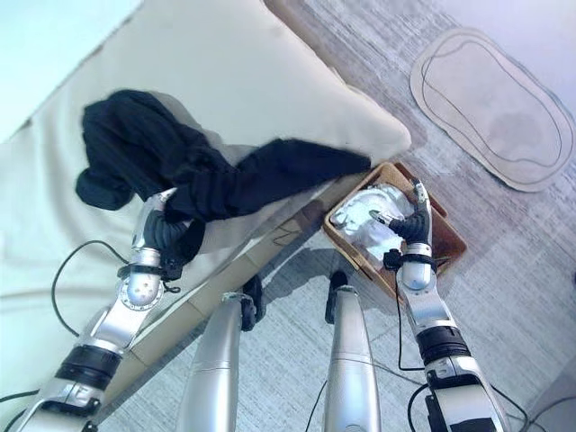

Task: Pick up clothes into the bucket

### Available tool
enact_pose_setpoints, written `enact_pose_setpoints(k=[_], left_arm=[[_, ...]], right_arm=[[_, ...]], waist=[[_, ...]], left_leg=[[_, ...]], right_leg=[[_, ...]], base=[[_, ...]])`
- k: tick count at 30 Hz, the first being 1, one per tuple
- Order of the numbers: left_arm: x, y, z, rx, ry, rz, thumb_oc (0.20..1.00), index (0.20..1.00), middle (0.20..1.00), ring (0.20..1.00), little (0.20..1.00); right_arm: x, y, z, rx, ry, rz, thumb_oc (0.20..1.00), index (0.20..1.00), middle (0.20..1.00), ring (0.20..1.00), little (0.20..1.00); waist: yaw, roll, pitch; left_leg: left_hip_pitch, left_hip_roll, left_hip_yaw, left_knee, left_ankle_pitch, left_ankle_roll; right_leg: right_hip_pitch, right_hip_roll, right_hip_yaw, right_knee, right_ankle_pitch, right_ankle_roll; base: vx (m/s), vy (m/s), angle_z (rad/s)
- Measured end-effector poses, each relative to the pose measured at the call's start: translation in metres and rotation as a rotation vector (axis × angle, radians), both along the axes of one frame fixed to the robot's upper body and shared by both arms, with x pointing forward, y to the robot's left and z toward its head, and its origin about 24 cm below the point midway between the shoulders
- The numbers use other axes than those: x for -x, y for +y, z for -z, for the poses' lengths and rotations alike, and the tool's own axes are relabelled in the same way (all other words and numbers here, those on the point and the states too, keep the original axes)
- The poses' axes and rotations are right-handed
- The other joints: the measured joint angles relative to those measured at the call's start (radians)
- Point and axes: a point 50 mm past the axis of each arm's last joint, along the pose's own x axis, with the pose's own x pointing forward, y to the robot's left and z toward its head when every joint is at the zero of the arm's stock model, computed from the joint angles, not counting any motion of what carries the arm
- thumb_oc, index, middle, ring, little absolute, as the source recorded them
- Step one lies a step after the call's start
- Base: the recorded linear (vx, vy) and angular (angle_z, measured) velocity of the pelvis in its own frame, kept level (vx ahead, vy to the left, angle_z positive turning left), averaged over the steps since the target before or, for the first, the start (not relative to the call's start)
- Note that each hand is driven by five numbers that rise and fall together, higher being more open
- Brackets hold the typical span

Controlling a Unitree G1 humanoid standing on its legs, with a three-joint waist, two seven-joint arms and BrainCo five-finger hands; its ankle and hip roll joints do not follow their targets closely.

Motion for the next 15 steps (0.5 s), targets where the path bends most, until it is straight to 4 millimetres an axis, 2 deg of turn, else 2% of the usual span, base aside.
enact_pose_setpoints(k=[2, 6, 10, 12, 13, 15], left_arm=[[0.006, -0.01, -0.004, 0.053, 0.0, 0.086, 0.2, 0.2, 0.2, 0.2, 0.2], [0.007, -0.022, -0.007, 0.082, 0.004, 0.182, 0.2, 0.2, 0.2, 0.2, 0.2], [0.011, -0.029, -0.015, 0.151, 0.013, 0.289, 0.2, 0.2, 0.2, 0.2, 0.2], [0.013, -0.032, -0.02, 0.153, 0.006, 0.323, 0.2, 0.2, 0.2, 0.2, 0.2], [0.016, -0.033, -0.026, 0.146, 0.014, 0.375, 0.2, 0.2, 0.2, 0.2, 0.2], [0.019, -0.034, -0.035, 0.156, -0.013, 0.426, 0.2, 0.2, 0.2, 0.2, 0.2]], right_arm=[[0.0, 0.004, 0.001, 0.006, 0.001, -0.02, 1.0, 1.0, 1.0, 1.0, 1.0], [0.001, 0.008, 0.0, 0.06, -0.003, -0.05, 1.0, 1.0, 1.0, 1.0, 1.0], [0.008, 0.028, -0.02, 0.393, -0.053, -0.248, 1.0, 1.0, 1.0, 1.0, 1.0], [0.009, 0.034, -0.025, 0.451, -0.072, -0.296, 1.0, 1.0, 1.0, 1.0, 1.0], [0.012, 0.044, -0.026, 0.546, -0.063, -0.382, 1.0, 1.0, 1.0, 1.0, 1.0], [0.015, 0.052, -0.027, 0.585, -0.084, -0.448, 1.0, 1.0, 1.0, 1.0, 1.0]], waist=[[-0.003, 0.0, 0.001], [-0.006, 0.0, 0.006], [-0.005, 0.0, 0.021], [-0.004, -0.001, 0.023], [-0.002, -0.001, 0.023], [-0.001, -0.004, 0.02]], left_leg=[[0.073, -0.011, -0.006, -0.084, 0.032, -0.001], [0.167, -0.013, -0.006, -0.169, 0.06, 0.0], [0.305, -0.018, -0.011, -0.301, 0.115, -0.005], [0.351, -0.018, -0.02, -0.342, 0.124, -0.008], [0.407, -0.015, -0.028, -0.401, 0.149, -0.01], [0.462, -0.014, -0.029, -0.446, 0.161, -0.01]], right_leg=[[0.071, -0.007, -0.018, -0.071, 0.019, 0.004], [0.171, -0.008, -0.038, -0.157, 0.047, 0.011], [0.31, -0.007, -0.066, -0.274, 0.089, 0.02], [0.356, -0.007, -0.08, -0.312, 0.091, 0.023], [0.414, -0.002, -0.098, -0.359, 0.109, 0.026], [0.461, 0.0, -0.103, -0.391, 0.113, 0.026]], base=[[0.01, -0.01, 0.12], [0.02, -0.011, 0.0], [0.07, -0.038, 0.04], [0.08, -0.033, 0.13], [0.05, -0.021, 0.11], [0.1, -0.041, 0.04]])
